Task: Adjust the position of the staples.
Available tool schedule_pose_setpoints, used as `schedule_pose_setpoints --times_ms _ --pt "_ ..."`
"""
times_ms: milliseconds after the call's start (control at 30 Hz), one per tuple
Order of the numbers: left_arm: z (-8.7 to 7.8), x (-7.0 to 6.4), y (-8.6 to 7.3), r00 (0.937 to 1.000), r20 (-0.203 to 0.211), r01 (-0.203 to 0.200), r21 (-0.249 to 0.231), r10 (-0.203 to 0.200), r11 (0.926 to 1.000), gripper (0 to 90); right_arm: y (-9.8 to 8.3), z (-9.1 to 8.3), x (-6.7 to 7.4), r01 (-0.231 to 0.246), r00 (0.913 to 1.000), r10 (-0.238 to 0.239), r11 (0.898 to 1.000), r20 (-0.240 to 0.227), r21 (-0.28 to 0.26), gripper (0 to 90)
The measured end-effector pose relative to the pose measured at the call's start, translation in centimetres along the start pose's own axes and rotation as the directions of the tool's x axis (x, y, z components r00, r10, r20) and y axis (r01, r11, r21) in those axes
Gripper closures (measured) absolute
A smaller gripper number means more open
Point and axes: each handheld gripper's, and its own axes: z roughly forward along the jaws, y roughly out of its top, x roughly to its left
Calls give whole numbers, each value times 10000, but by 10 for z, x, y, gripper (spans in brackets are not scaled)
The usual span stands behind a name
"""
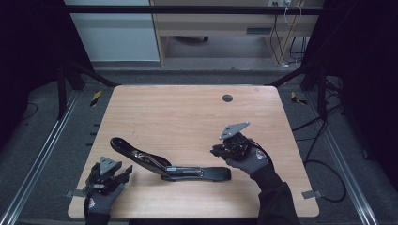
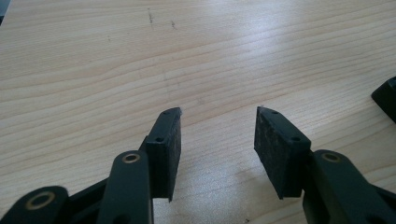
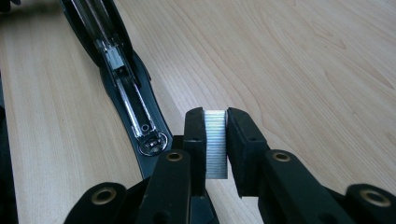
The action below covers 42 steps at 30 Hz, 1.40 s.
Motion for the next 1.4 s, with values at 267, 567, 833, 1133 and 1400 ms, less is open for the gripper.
schedule_pose_setpoints --times_ms 267,567,833,1133,1400 --pt "1 -1 0 10000 31 0 8 0 10000 508 11 7 2 221 9994 -220 9997 -265 41 783" --pt "1 0 0 10000 70 49 -1 -49 10000 507 24 16 7 738 9939 -726 9972 -836 111 784" --pt "1 1 0 9999 79 70 -10 -70 10000 507 32 25 11 1156 9843 -1109 9929 -1371 266 783" --pt "1 1 0 9999 77 85 -1 -85 10000 507 37 34 15 1439 9746 -1355 9890 -1785 347 784" --pt "1 1 0 9999 72 79 4 -79 10000 507 39 39 18 1700 9651 -1606 9850 -2068 282 784"
